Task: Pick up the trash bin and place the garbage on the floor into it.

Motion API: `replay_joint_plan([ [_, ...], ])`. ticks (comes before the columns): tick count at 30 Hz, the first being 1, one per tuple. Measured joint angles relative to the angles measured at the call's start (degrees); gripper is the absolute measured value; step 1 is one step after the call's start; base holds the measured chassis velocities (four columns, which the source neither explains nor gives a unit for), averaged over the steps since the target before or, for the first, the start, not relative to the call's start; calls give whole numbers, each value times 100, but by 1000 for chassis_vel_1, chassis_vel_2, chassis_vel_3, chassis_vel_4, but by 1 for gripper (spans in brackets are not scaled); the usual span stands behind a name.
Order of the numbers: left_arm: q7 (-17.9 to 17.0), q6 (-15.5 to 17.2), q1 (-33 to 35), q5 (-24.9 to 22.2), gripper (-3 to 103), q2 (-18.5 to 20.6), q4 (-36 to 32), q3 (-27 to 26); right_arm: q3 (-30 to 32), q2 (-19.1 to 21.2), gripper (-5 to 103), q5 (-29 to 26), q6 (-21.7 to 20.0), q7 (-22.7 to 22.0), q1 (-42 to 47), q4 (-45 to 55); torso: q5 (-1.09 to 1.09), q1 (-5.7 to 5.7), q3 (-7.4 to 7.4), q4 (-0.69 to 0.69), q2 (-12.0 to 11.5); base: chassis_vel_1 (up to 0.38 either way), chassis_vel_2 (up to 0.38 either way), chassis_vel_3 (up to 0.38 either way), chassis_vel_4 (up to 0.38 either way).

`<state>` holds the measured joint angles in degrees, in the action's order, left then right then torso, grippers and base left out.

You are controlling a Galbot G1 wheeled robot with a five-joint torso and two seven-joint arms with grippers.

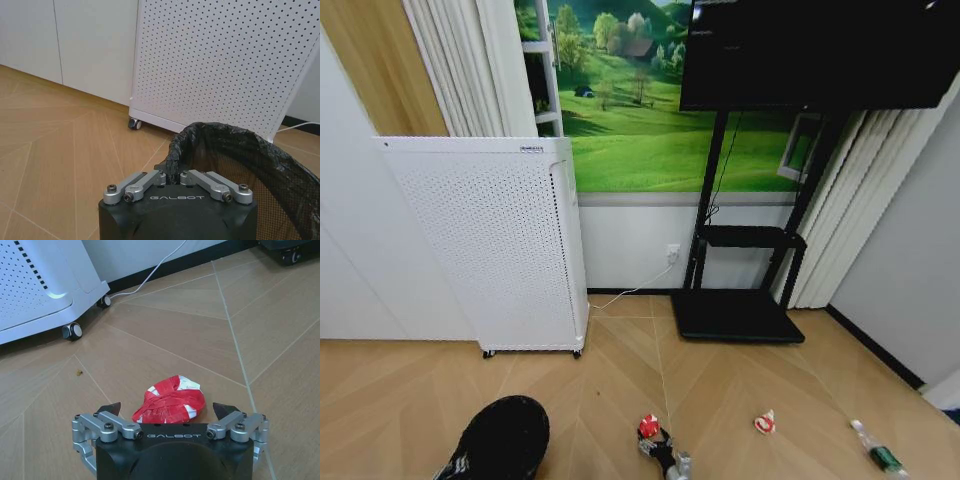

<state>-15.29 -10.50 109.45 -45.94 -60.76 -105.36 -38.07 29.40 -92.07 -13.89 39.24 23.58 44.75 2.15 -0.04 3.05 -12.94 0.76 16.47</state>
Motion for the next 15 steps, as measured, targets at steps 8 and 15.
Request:
replay_joint_plan([
  [8, 13, -10, 51, 23, 7, -13, -46, -28, 5, 0, 100, -44, -8, 46, -41, -29, 3, 0, -2, 2, 0, 0, 0, 0, 0],
  [15, 20, -22, 56, 30, 7, -36, -70, -43, -4, 3, 100, 1, 85, 181, 69, 4, 1, 0, 0, -1, 1, 0, 0, 0, 0],
])
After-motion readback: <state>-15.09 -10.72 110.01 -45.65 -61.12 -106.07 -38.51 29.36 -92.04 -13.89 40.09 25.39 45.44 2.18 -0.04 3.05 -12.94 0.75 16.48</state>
